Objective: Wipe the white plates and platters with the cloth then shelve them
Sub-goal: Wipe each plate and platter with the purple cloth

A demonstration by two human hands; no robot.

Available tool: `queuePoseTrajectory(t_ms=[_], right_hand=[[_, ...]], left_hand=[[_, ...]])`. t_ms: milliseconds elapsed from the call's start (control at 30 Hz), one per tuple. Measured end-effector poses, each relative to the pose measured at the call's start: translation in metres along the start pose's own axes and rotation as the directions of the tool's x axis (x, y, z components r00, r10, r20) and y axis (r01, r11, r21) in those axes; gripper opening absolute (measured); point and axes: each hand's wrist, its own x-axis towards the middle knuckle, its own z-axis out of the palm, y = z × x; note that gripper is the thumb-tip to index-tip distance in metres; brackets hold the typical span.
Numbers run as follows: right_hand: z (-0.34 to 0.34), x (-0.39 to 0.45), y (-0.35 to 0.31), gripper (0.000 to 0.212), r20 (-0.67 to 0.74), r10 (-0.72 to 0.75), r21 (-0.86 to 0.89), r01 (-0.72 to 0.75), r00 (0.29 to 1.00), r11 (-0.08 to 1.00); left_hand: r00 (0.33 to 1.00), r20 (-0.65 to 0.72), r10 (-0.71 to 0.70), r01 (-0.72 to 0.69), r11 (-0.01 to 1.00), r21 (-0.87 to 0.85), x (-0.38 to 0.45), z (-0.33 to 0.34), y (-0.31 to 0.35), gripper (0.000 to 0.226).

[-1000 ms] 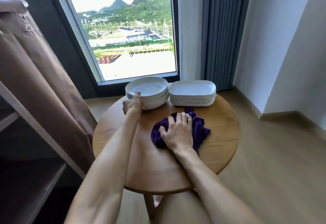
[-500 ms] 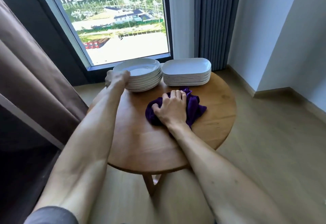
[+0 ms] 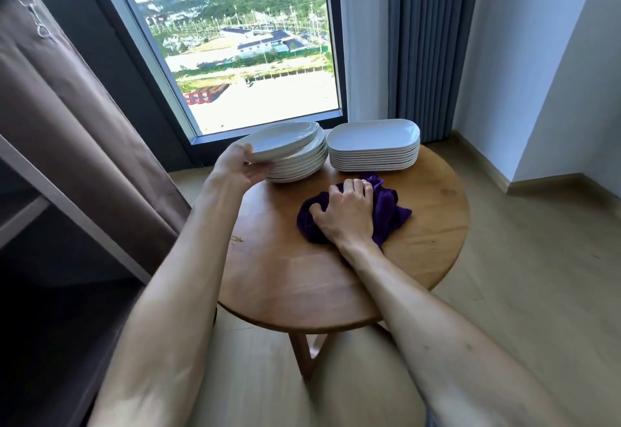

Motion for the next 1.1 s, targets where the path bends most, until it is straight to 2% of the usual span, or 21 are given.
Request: queuePoseTrajectory(t_ms=[133,233,267,333,400,500,533,567,600,667,733,767,800,833,867,900,933,1000,1033,1100], right_hand=[[-0.002,-0.001,0.001,0.043,-0.013,-0.013,0.022,0.013,1.0,1.0],[-0.002,0.0,0.003,0.034,-0.089,0.002,0.1,0.007,0.996,0.995],[-0.004,0.001,0.005,0.032,-0.115,0.032,0.162,-0.013,0.993,0.987],[-0.012,0.002,0.006,0.032,-0.141,0.123,0.339,-0.069,0.982,0.938],[-0.026,0.002,0.006,0.034,-0.117,0.282,0.561,-0.171,0.952,0.81],[-0.063,0.012,0.0,0.031,0.041,0.552,0.863,-0.308,0.833,0.401],[-0.078,0.016,-0.005,0.029,0.074,0.575,0.906,-0.296,0.814,0.303],[-0.093,0.019,-0.011,0.028,0.066,0.566,0.928,-0.259,0.822,0.268],[-0.106,0.02,-0.018,0.026,0.03,0.519,0.938,-0.204,0.854,0.282],[-0.128,0.015,-0.037,0.02,-0.038,0.301,0.914,-0.089,0.953,0.395],[-0.132,0.006,-0.054,0.024,0.087,0.003,0.834,-0.074,0.996,0.546],[-0.129,-0.002,-0.061,0.033,0.194,-0.116,0.77,-0.078,0.974,0.634],[-0.125,-0.01,-0.065,0.042,0.27,-0.17,0.706,-0.075,0.948,0.704],[-0.119,-0.016,-0.066,0.046,0.287,-0.156,0.645,-0.07,0.945,0.761],[-0.112,-0.022,-0.064,0.053,0.258,-0.087,0.591,-0.086,0.962,0.802],[-0.107,-0.03,-0.061,0.07,0.238,-0.002,0.545,-0.132,0.971,0.828],[-0.101,-0.037,-0.057,0.095,0.277,0.051,0.531,-0.196,0.96,0.824],[-0.089,-0.049,-0.054,0.131,0.444,0.033,0.598,-0.324,0.895,0.733],[-0.082,-0.053,-0.053,0.14,0.508,0.005,0.646,-0.385,0.861,0.659],[-0.07,-0.053,-0.054,0.143,0.533,0.01,0.7,-0.447,0.846,0.557]], left_hand=[[0.998,0.037,0.051,-0.04,0.968,-0.249,-0.036,-0.013,-0.018,0.032],[0.995,-0.028,0.094,-0.097,0.905,-0.413,-0.068,-0.03,-0.04,0.041],[0.993,-0.064,0.097,-0.115,0.893,-0.435,-0.078,-0.034,-0.048,0.046],[0.985,-0.139,0.106,-0.151,0.915,-0.375,-0.097,-0.045,-0.061,0.053],[0.98,-0.165,0.107,-0.151,0.947,-0.284,-0.114,-0.053,-0.072,0.049],[0.986,-0.134,0.102,-0.134,0.955,-0.264,-0.134,-0.059,-0.085,0.034],[0.986,-0.136,0.096,-0.13,0.956,-0.263,-0.137,-0.059,-0.089,0.033],[0.987,-0.137,0.088,-0.122,0.957,-0.262,-0.139,-0.059,-0.093,0.034],[0.988,-0.132,0.074,-0.107,0.959,-0.264,-0.141,-0.057,-0.097,0.036],[0.99,-0.129,0.056,-0.091,0.953,-0.29,-0.145,-0.051,-0.104,0.04],[0.985,-0.156,0.076,-0.122,0.942,-0.311,-0.149,-0.038,-0.11,0.034],[0.975,-0.192,0.11,-0.165,0.939,-0.303,-0.15,-0.033,-0.112,0.032],[0.961,-0.231,0.152,-0.217,0.933,-0.286,-0.151,-0.029,-0.114,0.032],[0.944,-0.266,0.193,-0.264,0.927,-0.266,-0.152,-0.026,-0.116,0.032],[0.935,-0.282,0.217,-0.292,0.92,-0.262,-0.153,-0.025,-0.118,0.031],[0.936,-0.275,0.22,-0.298,0.911,-0.286,-0.156,-0.025,-0.12,0.028],[0.941,-0.262,0.216,-0.296,0.9,-0.32,-0.159,-0.026,-0.122,0.026],[0.932,-0.27,0.24,-0.328,0.875,-0.355,-0.165,-0.025,-0.125,0.021],[0.917,-0.295,0.268,-0.363,0.868,-0.338,-0.166,-0.025,-0.126,0.021],[0.89,-0.32,0.327,-0.419,0.862,-0.286,-0.167,-0.023,-0.127,0.033]])
